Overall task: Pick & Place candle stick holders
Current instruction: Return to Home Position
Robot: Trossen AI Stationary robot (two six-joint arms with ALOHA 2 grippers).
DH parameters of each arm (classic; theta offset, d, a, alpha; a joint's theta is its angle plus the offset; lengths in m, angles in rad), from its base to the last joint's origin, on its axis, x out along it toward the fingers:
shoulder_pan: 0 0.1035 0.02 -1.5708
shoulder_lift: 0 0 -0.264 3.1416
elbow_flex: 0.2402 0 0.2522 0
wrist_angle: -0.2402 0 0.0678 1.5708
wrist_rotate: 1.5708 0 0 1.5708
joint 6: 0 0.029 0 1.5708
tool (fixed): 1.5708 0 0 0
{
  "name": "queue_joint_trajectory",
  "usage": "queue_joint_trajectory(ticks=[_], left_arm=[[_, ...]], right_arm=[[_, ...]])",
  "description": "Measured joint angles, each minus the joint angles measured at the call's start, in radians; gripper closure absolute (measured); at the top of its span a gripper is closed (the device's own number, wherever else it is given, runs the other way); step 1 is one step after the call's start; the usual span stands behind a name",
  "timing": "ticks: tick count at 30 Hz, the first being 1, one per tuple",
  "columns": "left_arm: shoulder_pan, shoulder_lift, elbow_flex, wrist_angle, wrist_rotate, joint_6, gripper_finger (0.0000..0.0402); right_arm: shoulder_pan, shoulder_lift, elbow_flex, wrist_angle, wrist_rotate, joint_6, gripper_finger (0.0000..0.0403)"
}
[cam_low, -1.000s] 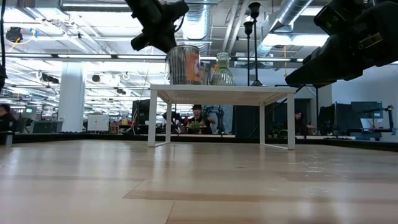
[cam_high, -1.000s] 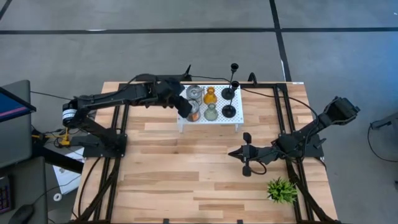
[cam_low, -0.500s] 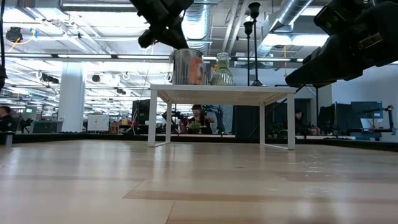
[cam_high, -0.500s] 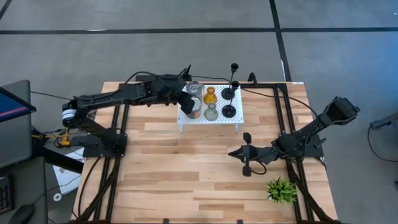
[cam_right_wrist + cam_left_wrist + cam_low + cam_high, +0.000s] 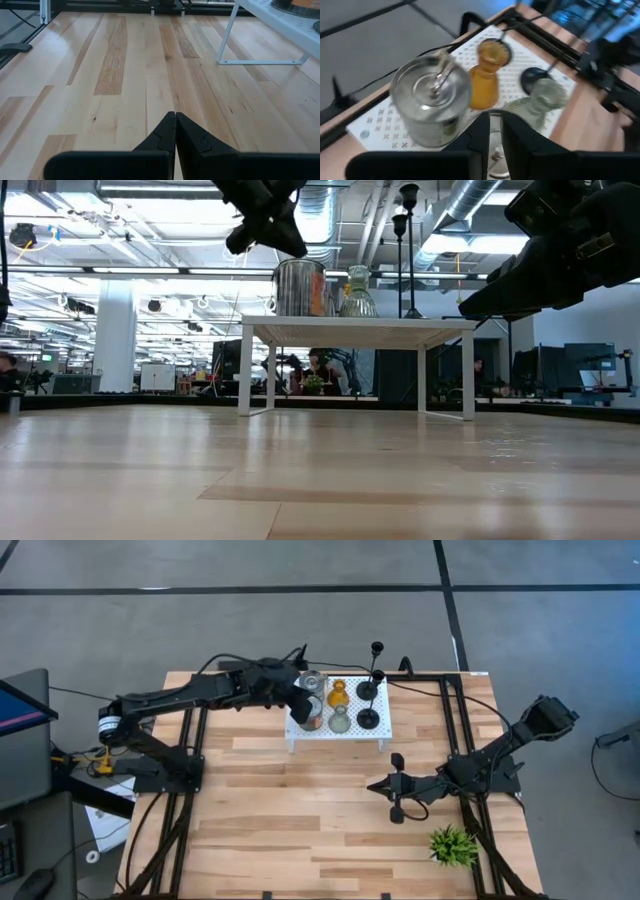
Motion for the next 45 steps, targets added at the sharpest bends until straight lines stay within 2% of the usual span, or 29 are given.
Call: queue_joint_trajectory(ticks=[3,7,12,18,24,29,35,40,45], left_arm=[[0.000,-0.024,0.000,0.006,0.048,0.099,0.0367],[-0.030,-0.064,0.000,0.004,0.054,0.164,0.0395],[-0.089,-0.116,-0.038,0.003,-0.017,0.195,0.0398],[-0.193,-0.210,-0.189,0.019,-0.052,0.196,0.0398],[-0.367,-0.334,-0.392,0.232,-0.029,0.332,0.0399],[-0.527,-0.453,-0.526,0.332,-0.021,0.474,0.0399],[-0.673,-0.586,-0.685,0.399,-0.034,0.490,0.0399],[-0.723,-0.654,-0.809,0.532,-0.107,0.544,0.0399],[-0.717,-0.666,-0.875,0.631,-0.117,0.561,0.0397]], right_arm=[[0.000,0.000,0.000,0.000,0.000,0.000,0.0403],[0.000,0.000,0.000,0.000,0.000,0.000,0.0403],[0.000,0.000,0.000,0.000,0.000,0.000,0.0403],[0.001,-0.003,0.000,0.000,-0.001,0.000,0.0403],[0.001,-0.064,-0.001,-0.013,-0.067,-0.008,0.0403],[0.001,-0.188,-0.001,-0.091,-0.085,-0.037,0.0403],[0.001,-0.405,-0.001,-0.221,-0.085,-0.143,0.0403],[0.001,-0.603,-0.001,-0.344,-0.114,-0.217,0.0403],[-0.002,-0.782,-0.001,-0.479,-0.168,-0.203,0.0403]])
